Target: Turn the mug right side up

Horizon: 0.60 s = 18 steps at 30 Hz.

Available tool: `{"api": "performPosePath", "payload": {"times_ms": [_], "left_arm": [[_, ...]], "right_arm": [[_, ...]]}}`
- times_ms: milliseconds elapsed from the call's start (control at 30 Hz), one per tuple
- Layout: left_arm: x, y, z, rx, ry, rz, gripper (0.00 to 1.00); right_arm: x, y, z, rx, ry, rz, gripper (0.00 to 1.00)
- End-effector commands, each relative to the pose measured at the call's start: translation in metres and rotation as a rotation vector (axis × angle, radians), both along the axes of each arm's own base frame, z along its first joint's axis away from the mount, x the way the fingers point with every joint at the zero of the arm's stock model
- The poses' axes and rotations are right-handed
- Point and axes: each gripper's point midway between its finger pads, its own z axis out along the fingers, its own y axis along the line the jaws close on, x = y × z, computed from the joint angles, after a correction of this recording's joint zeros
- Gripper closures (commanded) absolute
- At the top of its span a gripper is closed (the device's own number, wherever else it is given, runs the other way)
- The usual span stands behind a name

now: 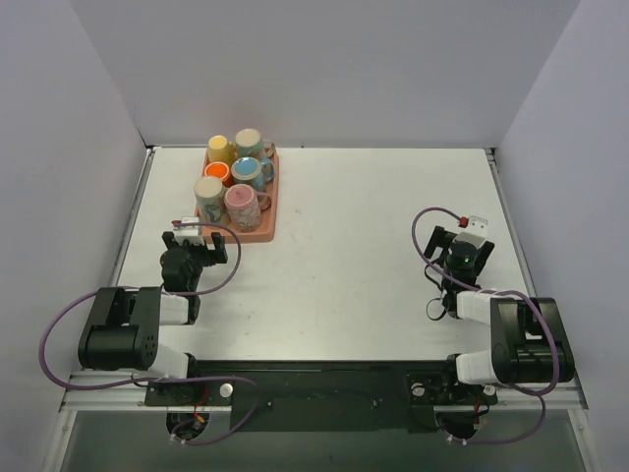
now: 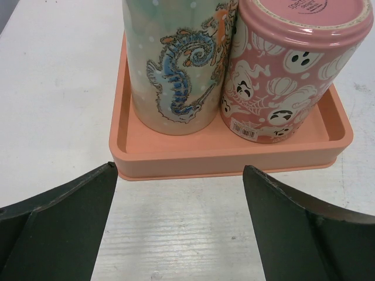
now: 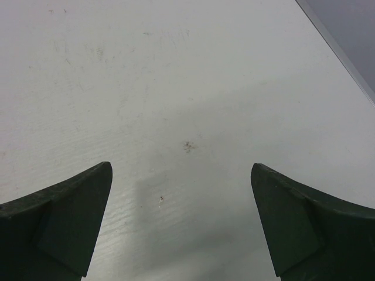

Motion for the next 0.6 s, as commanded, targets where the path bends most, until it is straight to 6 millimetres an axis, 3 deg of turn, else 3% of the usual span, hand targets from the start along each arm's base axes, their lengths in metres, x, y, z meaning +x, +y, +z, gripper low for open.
{"api": "performPosePath", "payload": {"times_ms": [0,67,133,167,200,233,267,300,367,433,467,500,533,567], "left_arm": [[0.005,0.002,0.012,-0.002,-0.044,0.008,0.00],[0.002,0.001,0.012,-0.005,-0.053,0.005,0.00],[-0.008,0.001,0.023,-0.015,-0.105,0.006,0.00],[-0.013,-0.004,0.039,-0.011,-0.151,-0.027,0.00],[-0.022,-0.013,0.036,0.005,-0.153,-0.083,0.00],[-0.029,-0.017,0.056,0.017,-0.217,-0.112,0.00],[-0.040,-0.024,0.052,0.035,-0.219,-0.155,0.00],[-0.047,-0.025,0.072,0.037,-0.286,-0.164,0.00],[-0.060,-0.026,0.083,0.035,-0.321,-0.163,0.00],[-0.062,-0.026,0.086,0.061,-0.233,-0.175,0.00],[-0.059,-0.030,0.107,0.066,-0.219,-0.204,0.00],[-0.067,-0.034,0.097,0.063,-0.112,-0.233,0.00],[-0.067,-0.044,0.134,0.093,-0.157,-0.301,0.00],[-0.076,-0.051,0.121,0.089,-0.057,-0.350,0.00]], "right_arm": [[0.005,0.004,0.012,0.031,-0.048,0.013,0.00],[0.009,0.000,0.026,0.032,-0.071,-0.013,0.00],[0.005,0.000,0.027,0.030,-0.040,-0.013,0.00],[0.005,0.002,0.030,0.034,-0.040,-0.003,0.00],[0.002,-0.006,0.036,0.032,-0.031,-0.024,0.00],[0.003,-0.004,0.041,0.040,-0.027,-0.014,0.00],[0.003,-0.004,0.050,0.051,-0.024,-0.016,0.00],[0.004,0.001,0.056,0.067,-0.024,0.011,0.00],[0.007,0.012,0.075,0.082,-0.032,0.075,0.00],[0.012,0.027,0.099,0.105,-0.045,0.157,0.02],[0.008,0.030,0.101,0.117,-0.024,0.174,0.03],[0.011,0.037,0.115,0.128,-0.043,0.209,0.03],[0.007,0.039,0.115,0.133,-0.020,0.217,0.04],[0.007,0.041,0.126,0.133,-0.032,0.225,0.04]]}}
